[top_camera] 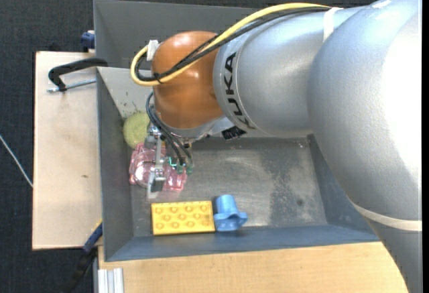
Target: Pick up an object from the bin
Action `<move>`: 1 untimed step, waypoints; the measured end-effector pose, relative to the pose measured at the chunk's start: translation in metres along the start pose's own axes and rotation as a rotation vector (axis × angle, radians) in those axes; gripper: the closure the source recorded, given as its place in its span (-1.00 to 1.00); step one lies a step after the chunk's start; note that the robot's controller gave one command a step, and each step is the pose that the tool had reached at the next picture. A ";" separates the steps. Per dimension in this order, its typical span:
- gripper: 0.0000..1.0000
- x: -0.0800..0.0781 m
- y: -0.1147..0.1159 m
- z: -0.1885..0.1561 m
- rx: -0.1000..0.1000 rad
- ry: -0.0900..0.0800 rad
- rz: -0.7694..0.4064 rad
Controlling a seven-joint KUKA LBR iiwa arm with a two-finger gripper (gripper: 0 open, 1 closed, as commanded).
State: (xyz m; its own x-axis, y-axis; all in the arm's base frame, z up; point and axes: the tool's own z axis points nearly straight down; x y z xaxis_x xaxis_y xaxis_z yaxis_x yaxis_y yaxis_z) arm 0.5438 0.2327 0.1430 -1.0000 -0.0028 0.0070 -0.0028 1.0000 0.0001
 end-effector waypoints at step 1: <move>-1.00 -0.002 -0.001 -0.005 -0.002 -0.008 0.003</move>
Offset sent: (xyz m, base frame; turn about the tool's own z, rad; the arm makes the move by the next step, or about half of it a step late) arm 0.0406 0.0003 -0.0730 0.2836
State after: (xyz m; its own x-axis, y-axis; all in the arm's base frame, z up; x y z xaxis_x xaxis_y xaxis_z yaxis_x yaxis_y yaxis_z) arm 0.5463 0.2318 0.1475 -1.0000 -0.0002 -0.0008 -0.0002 1.0000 0.0021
